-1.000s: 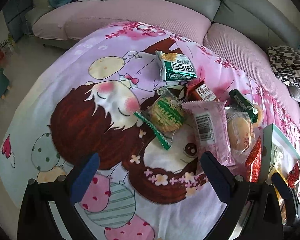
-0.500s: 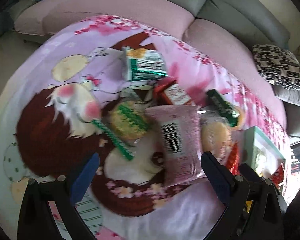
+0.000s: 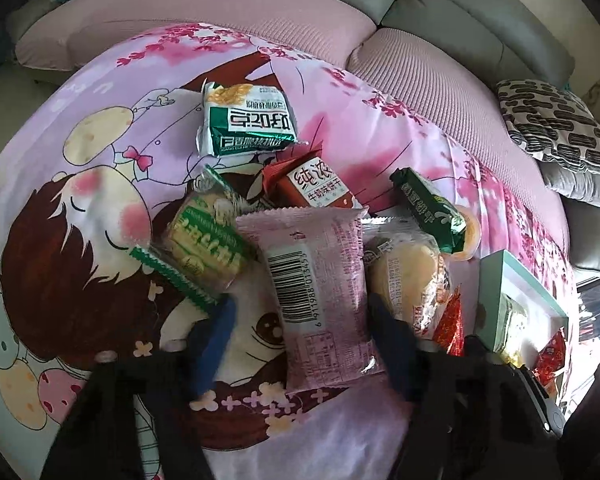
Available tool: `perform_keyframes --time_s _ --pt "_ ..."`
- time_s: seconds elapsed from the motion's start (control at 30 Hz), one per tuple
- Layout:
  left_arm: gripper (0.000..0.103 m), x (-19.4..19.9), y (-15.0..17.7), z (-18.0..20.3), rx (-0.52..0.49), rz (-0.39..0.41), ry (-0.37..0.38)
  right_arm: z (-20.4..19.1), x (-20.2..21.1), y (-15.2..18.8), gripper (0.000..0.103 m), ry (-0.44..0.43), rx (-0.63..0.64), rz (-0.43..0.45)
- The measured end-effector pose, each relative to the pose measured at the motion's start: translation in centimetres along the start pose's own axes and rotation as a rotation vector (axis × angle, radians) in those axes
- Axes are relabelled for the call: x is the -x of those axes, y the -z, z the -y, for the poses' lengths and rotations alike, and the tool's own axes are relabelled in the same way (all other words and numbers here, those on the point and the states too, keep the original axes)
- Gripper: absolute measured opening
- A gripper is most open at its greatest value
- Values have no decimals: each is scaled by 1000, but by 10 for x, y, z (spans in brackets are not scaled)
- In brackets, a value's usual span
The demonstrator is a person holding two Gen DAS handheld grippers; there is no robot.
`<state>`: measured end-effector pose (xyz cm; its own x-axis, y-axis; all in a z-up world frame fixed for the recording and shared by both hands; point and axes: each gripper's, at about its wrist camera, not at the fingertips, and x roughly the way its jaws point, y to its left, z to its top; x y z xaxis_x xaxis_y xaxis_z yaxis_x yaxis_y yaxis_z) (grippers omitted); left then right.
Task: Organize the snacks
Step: 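Grasp the pink barcode pack with the left gripper while the right gripper grasps the red rectangular pack, then lift both packs and carry them over the tray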
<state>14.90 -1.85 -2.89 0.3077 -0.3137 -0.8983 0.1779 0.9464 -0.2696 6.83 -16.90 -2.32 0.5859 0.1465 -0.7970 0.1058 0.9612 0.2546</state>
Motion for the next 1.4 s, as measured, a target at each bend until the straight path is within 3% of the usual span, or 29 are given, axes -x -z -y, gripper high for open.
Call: perform_keyframes --time_s 0.07,0.17,0.4,0.63,0.87,1.2,1.4 --pt "44 -2 1 -3 14 -14 2 3 -1 1 69 -3 -18 2" --pt "40 -1 2 -5 10 -17 -14 5 0 1 69 -10 -28 5" --pt "39 8 17 -2 -54 -36 -79 4 -1 0 69 -3 -39 6" --pt "39 18 29 -10 -46 -45 -105 3 -1 0 70 11 -61 9" --pt "39 19 29 -12 -43 -50 -107 2 0 3 71 -15 -183 -51" --pt "39 20 31 -16 -28 -56 -109 8 4 20 71 -151 -335 -116" --pt "39 22 33 -16 -34 -52 -122 1 5 19 71 -85 -269 -118"
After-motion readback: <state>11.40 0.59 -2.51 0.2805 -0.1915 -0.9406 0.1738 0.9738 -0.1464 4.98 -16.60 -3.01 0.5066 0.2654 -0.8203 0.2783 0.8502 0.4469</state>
